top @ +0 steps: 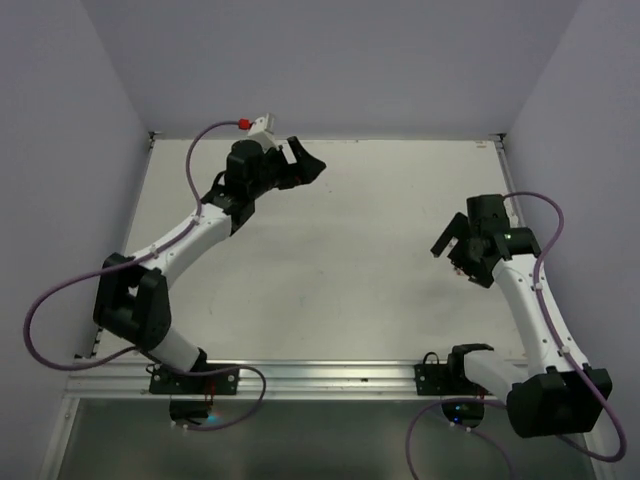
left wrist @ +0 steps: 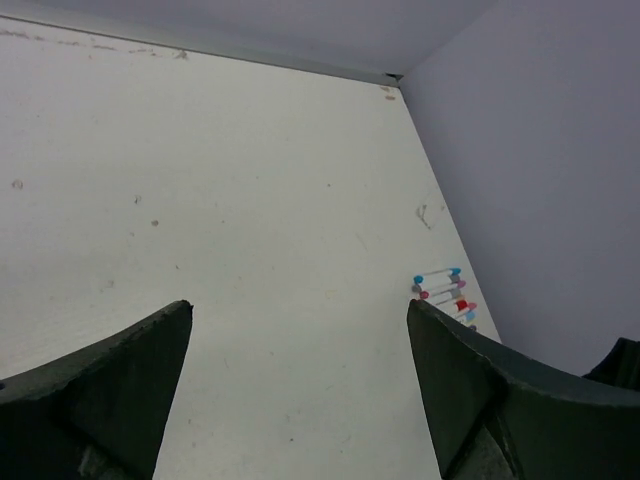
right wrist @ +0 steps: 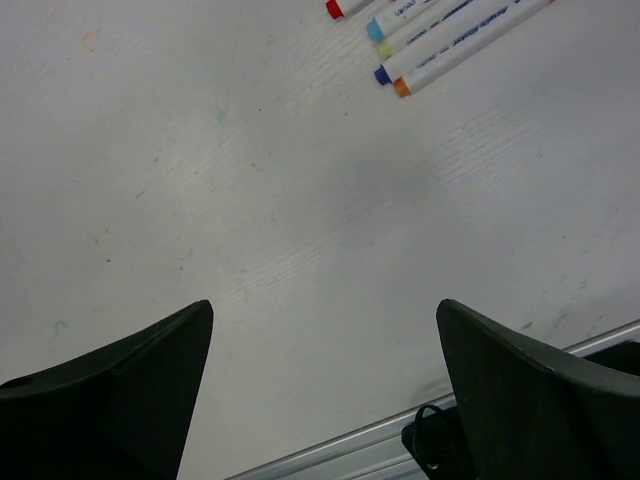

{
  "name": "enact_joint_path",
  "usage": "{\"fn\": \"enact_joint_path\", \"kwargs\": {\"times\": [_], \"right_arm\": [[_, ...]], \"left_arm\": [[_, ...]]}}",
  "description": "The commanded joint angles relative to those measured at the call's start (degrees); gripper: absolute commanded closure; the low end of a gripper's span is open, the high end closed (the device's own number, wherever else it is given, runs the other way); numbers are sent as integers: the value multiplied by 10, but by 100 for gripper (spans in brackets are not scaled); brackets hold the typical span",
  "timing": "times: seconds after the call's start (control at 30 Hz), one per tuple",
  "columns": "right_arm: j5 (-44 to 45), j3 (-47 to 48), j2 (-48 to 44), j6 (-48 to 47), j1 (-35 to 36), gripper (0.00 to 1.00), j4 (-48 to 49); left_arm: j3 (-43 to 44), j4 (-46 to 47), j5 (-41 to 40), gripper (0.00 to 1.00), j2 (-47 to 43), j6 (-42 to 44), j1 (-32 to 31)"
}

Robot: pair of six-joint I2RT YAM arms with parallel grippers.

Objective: Open the pen caps

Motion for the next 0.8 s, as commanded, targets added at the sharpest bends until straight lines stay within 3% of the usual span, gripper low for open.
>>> {"fn": "enact_joint_path", "kwargs": {"times": [0.0, 0.07, 0.27, 0.47, 0.6, 0.77], "right_arm": [[-8, -8, 27, 6, -52, 1, 5], [-52, 6, 41, 3, -84, 1, -5], [-71, 55, 57, 24, -129, 5, 17], [-70, 66, 113, 88, -164, 8, 13], [-84, 49, 176, 90, -188, 11, 24], [-38, 57, 213, 65, -211, 17, 24]], "left_arm": [[119, 24, -6, 10, 118, 18, -2], [190, 21, 37, 14, 183, 21, 3], [158, 37, 59, 21, 207, -56, -9], [121, -42, 60, 22, 161, -10, -43], [104, -119, 42, 21, 124, 55, -47], [79, -157, 32, 21, 74, 100, -48]]}}
